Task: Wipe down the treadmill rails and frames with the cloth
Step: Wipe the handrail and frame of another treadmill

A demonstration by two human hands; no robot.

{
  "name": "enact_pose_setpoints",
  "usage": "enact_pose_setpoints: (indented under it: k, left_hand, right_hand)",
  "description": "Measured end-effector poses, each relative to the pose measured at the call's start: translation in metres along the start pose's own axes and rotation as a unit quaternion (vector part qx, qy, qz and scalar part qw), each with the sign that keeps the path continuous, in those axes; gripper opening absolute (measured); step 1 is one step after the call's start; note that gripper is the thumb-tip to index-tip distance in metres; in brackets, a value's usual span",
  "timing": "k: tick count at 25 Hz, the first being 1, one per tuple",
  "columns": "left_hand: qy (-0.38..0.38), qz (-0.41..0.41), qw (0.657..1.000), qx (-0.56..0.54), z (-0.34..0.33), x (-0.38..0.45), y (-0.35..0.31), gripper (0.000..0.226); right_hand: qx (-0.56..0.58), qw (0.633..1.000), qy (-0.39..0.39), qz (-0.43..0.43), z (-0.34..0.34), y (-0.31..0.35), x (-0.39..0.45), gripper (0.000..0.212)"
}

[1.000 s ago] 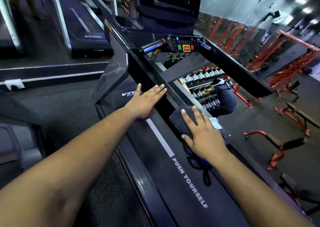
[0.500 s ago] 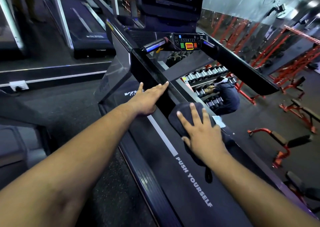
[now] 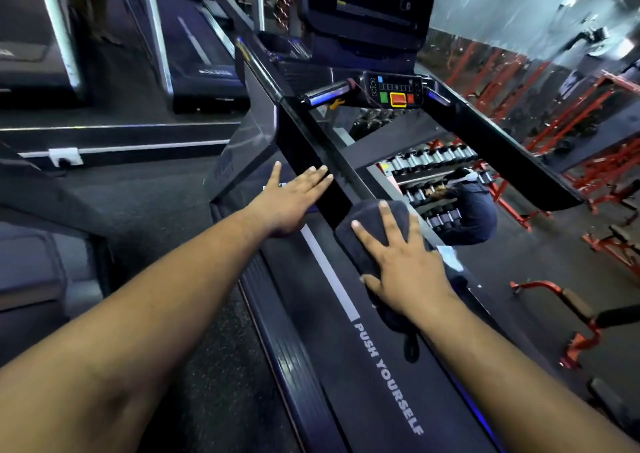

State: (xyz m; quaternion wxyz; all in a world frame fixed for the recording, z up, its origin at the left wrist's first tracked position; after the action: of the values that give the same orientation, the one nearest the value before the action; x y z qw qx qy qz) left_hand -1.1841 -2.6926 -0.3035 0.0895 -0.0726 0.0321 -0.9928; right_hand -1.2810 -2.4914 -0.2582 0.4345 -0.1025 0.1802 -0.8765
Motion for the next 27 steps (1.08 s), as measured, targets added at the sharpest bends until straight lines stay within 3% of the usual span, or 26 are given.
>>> enact_pose_setpoints:
  k: [7, 14, 20, 27]
  left_hand:
    - [0.010, 0.060, 0.998, -0.035, 0.003, 0.005, 0.011, 0.092]
    - [0.017, 0.050, 0.998, -0.025, 0.005, 0.006, 0.021, 0.096]
    - [-0.025, 0.069, 0.997, -0.038, 0.012, 0.025, 0.060, 0.101]
    - [-0.023, -0.041, 0.998, 0.036, 0.019, 0.050, 0.121, 0.107]
  right_hand:
    - [0.105, 0.993, 0.035, 0.035, 0.029, 0.050, 0.101, 0.071]
    - [0.136, 0.990, 0.031, 0.020, 0.002, -0.009, 0.036, 0.080]
    - [0.174, 0.984, 0.047, -0.004, 0.041, 0.058, 0.134, 0.077]
    - [0.080, 0.997, -0.007, -0.016, 0.018, 0.037, 0.089, 0.088]
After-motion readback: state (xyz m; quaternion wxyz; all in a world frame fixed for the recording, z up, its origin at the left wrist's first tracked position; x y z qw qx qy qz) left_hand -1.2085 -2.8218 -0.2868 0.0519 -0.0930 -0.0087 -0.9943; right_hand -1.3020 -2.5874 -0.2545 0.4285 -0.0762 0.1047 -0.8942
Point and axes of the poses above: each hand's wrist, its own x-axis towards the middle knuckle, its own z-axis out of the back of the hand, y = z × x, the point moved 5 cm from there along x, towards the middle knuckle, and after that the axes turned 15 degrees about -z, right-handed, at the moved point
